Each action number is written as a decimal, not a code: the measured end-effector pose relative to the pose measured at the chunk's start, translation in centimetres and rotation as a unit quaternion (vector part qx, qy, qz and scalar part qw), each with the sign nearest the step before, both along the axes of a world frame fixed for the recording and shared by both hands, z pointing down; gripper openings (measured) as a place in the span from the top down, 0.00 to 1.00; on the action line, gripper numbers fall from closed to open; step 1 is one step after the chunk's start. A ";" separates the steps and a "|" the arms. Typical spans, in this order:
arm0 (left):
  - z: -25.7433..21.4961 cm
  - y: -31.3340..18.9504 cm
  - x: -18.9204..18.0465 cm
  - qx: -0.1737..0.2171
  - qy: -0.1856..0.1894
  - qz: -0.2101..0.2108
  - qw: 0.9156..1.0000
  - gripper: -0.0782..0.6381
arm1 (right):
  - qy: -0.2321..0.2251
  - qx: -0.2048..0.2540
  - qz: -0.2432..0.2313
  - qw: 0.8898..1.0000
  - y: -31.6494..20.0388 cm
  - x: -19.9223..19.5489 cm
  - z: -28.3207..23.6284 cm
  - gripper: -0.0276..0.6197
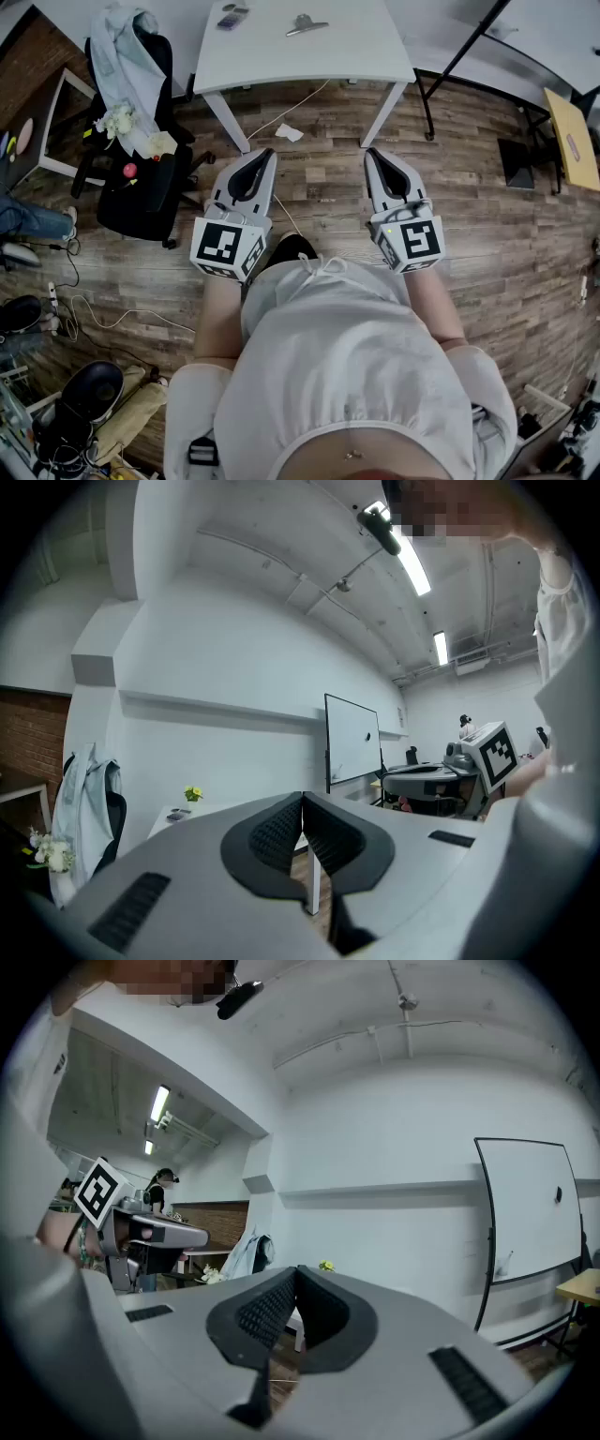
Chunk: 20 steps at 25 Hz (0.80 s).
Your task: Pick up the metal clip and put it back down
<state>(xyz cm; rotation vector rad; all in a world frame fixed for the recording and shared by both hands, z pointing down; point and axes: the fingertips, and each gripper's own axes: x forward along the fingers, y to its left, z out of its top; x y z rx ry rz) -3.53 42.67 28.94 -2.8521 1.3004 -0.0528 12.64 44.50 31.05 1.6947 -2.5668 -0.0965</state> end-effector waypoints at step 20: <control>1.3 -1.5 0.7 -0.025 0.010 -0.005 1.000 0.87 | -0.013 -0.030 -0.016 0.999 -1.8 0.2 1.5 0.65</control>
